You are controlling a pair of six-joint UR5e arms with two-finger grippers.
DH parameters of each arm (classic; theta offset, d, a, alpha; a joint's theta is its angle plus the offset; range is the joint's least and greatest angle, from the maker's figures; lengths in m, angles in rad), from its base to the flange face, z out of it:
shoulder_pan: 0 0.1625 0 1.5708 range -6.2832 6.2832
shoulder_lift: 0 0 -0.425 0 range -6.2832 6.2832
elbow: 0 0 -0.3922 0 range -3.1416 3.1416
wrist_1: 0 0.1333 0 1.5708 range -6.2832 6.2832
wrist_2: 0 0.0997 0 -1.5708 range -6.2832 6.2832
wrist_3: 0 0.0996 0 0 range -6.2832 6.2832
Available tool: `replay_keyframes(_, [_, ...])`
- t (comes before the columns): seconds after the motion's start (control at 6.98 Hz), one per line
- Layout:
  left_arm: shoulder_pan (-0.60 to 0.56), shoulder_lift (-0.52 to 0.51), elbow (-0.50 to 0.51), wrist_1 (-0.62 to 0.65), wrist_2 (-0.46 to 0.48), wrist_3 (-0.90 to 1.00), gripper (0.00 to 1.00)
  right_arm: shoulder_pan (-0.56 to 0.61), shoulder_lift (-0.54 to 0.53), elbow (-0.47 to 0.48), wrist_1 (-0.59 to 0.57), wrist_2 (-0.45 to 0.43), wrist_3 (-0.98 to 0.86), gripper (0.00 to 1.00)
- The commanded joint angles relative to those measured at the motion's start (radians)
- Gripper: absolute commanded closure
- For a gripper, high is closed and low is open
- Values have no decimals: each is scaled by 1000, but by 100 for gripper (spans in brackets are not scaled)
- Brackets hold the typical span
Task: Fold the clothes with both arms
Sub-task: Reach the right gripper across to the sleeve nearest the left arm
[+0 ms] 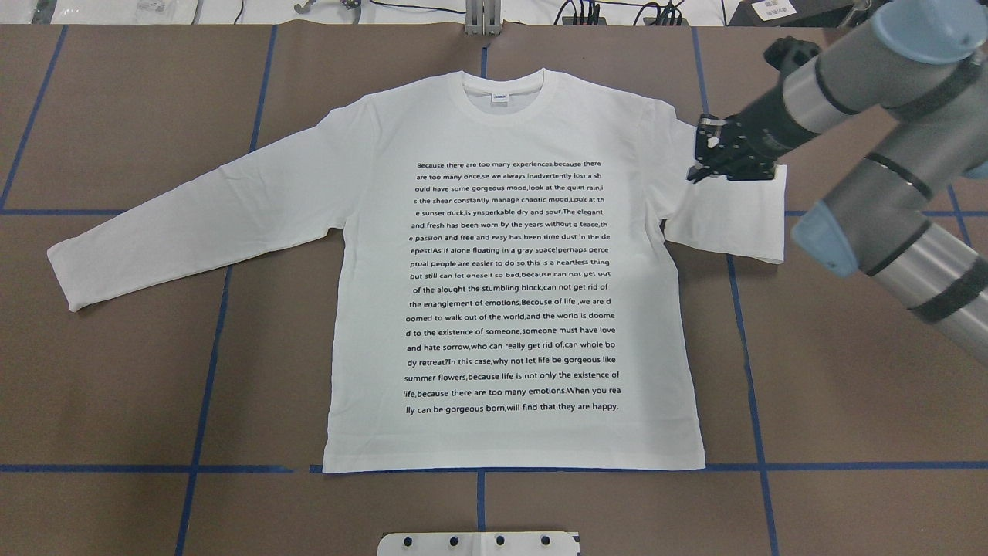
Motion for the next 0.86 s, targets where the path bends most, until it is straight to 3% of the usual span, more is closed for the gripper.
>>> replay_keyframes(0.0, [0,-1,1,-17,0,-2,0,-156,288,-165,7,-250,192,100])
replay_keyframes(0.29, [0,0,1,-18,0,0,0,-285,514,-337,12,-415,210,100])
replay_keyframes(0.72, [0,0,5,-18,0,0,0,-391,595,-444,77,-522,210,100])
